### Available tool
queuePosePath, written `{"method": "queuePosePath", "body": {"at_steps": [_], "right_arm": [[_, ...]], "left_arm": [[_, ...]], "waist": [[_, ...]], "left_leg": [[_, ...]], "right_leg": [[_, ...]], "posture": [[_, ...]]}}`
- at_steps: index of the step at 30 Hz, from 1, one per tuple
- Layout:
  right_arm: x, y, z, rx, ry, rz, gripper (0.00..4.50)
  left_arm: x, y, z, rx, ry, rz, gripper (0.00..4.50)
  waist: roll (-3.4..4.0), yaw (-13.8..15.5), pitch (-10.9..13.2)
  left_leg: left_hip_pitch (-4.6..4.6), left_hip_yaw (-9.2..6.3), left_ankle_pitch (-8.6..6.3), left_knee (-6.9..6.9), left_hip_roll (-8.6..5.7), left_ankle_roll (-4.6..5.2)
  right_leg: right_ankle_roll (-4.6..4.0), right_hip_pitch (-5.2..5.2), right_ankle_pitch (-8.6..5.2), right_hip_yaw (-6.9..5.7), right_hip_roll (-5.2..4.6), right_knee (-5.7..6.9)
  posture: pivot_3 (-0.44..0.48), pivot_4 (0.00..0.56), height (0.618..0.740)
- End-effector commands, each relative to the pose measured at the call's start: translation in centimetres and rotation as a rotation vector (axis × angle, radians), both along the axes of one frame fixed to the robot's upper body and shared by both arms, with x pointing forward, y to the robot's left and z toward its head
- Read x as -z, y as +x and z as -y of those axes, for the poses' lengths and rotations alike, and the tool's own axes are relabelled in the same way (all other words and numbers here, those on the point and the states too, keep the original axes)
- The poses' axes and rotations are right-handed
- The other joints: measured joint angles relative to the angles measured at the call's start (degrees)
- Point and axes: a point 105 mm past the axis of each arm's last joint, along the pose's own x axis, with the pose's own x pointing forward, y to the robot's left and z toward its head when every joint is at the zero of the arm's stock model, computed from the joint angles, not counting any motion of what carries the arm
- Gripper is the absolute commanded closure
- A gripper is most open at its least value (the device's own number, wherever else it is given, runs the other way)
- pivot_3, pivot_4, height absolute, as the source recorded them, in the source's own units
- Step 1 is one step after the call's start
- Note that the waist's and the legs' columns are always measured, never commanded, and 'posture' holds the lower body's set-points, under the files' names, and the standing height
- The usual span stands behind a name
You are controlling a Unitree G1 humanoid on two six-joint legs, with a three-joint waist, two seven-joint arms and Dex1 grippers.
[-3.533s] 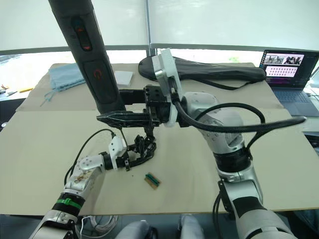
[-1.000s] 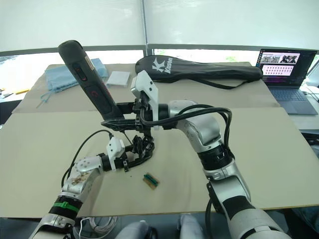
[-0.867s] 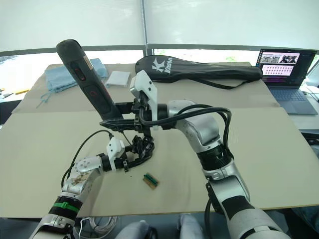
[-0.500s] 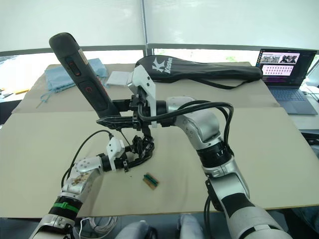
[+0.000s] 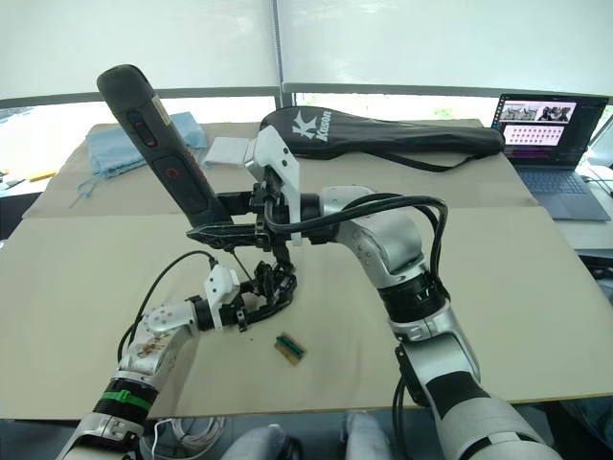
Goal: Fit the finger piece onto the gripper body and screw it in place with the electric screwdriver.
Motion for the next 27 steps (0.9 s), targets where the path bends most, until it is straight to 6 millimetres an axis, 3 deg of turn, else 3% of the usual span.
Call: {"method": "queuePosePath", "body": {"at_steps": [1, 27], "right_arm": [[-1.74, -0.82, -0.25, -0.031, 0.02, 0.058, 2.56], [-0.81, -0.56, -0.28, -0.02, -0.001, 0.034, 2.56]], "left_arm": [[2.47, -1.18, 0.15, 0.024, 0.04, -0.106, 2.23], [2.59, -1.24, 0.03, 0.02, 0.043, -0.109, 2.23]], "waist": [[0.0, 0.0, 0.0], [0.0, 0.0, 0.0]], "left_leg": [[0.0, 0.0, 0.0, 0.0, 0.0, 0.0], [0.0, 0.0, 0.0, 0.0, 0.0, 0.0]], "right_leg": [[0.0, 0.0, 0.0, 0.0, 0.0, 0.0], [0.0, 0.0, 0.0, 0.01, -0.01, 0.0]], "posture": [[0.0, 0.15, 0.74], [0.0, 0.15, 0.74]]}}
